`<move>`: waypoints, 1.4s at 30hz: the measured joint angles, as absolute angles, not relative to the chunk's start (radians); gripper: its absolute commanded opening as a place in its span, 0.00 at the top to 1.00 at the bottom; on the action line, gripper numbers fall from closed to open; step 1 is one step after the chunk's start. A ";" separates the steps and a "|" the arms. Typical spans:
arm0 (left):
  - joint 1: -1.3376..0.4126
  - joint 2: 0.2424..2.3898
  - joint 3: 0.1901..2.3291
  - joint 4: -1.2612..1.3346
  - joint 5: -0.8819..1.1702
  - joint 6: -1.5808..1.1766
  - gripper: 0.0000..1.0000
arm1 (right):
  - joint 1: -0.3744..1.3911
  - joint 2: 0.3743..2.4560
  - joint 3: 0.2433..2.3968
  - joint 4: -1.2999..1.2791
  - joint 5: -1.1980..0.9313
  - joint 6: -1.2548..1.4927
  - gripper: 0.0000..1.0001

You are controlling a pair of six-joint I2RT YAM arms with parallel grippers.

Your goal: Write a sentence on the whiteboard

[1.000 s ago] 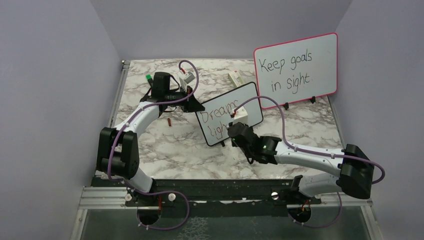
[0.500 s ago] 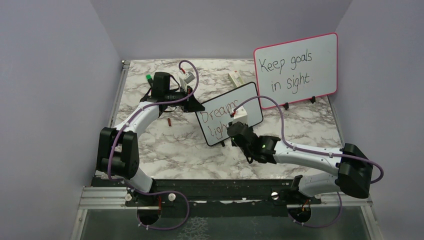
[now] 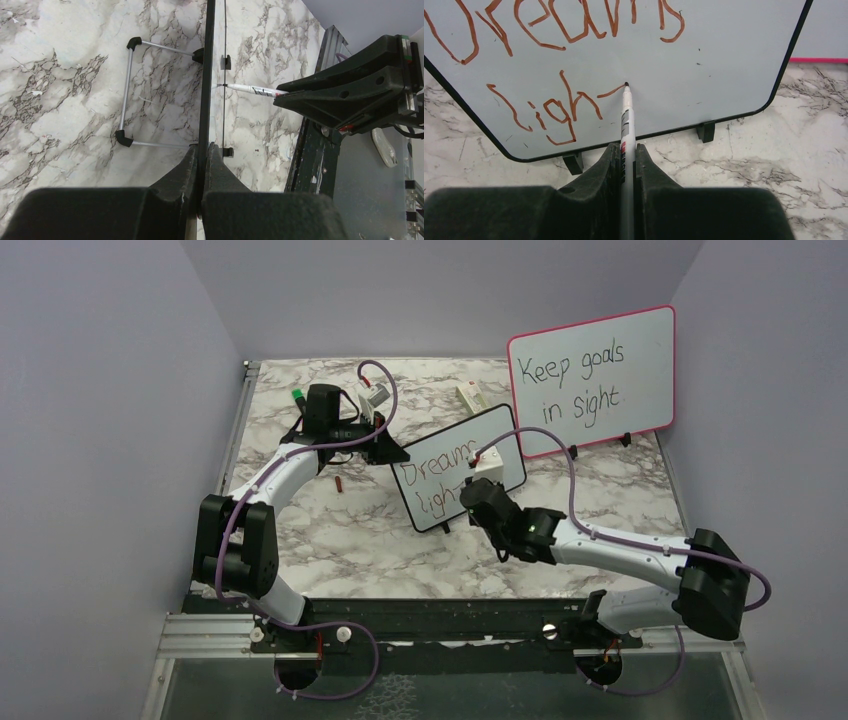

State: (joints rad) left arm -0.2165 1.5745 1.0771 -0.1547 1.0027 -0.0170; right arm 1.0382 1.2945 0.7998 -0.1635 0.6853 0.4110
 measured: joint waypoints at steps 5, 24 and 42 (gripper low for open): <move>-0.216 1.575 1.077 -0.155 1.003 -0.017 1.00 | 1.037 1.276 0.800 -0.162 0.682 0.406 0.99; -0.216 1.575 1.077 -0.155 1.003 -0.017 1.00 | 1.037 1.270 0.800 -0.144 0.641 0.373 0.99; -0.216 1.575 1.077 -0.155 1.002 -0.017 1.00 | 1.037 1.302 0.799 -0.161 0.637 0.413 0.99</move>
State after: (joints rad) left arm -0.2165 1.5753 1.0771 -0.1547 1.0019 -0.0170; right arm 1.0374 1.3018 0.7994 -0.1612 0.6369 0.4133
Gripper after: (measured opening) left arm 0.027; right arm 0.156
